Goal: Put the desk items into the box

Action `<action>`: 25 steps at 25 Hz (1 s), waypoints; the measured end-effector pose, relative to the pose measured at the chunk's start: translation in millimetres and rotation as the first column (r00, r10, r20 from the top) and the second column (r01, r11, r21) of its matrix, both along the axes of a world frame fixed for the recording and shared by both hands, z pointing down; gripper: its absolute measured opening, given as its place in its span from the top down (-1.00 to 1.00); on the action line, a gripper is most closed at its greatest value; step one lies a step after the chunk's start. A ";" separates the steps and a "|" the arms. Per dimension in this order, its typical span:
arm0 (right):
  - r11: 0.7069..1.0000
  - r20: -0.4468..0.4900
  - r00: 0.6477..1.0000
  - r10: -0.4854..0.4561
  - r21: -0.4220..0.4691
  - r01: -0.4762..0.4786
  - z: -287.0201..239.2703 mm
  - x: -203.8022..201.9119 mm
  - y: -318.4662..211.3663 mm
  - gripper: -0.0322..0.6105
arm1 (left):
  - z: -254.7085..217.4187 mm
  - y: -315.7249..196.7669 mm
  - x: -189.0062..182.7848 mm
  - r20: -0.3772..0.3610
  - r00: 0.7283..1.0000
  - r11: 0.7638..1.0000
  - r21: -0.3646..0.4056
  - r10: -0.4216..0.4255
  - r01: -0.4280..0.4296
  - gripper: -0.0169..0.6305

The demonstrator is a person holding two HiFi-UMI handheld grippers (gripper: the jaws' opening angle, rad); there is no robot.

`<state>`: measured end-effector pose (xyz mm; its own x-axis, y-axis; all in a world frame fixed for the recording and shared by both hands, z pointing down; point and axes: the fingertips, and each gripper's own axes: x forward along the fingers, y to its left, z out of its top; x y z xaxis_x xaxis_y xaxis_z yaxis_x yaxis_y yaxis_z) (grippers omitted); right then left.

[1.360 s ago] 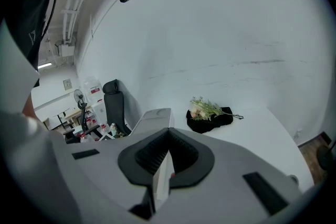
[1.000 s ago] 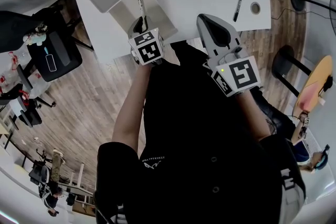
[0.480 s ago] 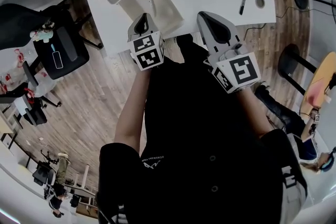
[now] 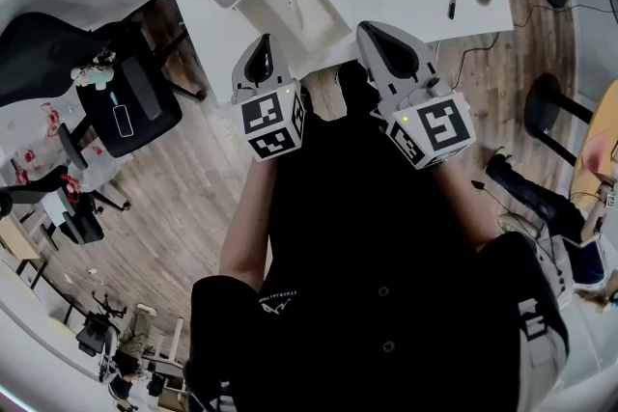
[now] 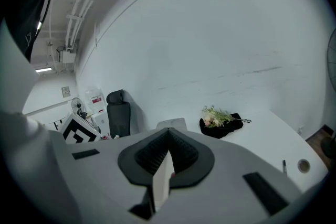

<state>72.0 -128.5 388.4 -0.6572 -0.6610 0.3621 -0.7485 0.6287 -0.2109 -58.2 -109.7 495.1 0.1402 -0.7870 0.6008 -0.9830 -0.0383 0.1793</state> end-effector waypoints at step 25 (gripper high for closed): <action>0.986 0.042 0.991 0.128 0.102 -0.132 -31.0 -64.4 62.0 0.90 | -116.0 52.0 -43.0 0.006 0.969 0.919 0.316 0.245 -0.234 0.92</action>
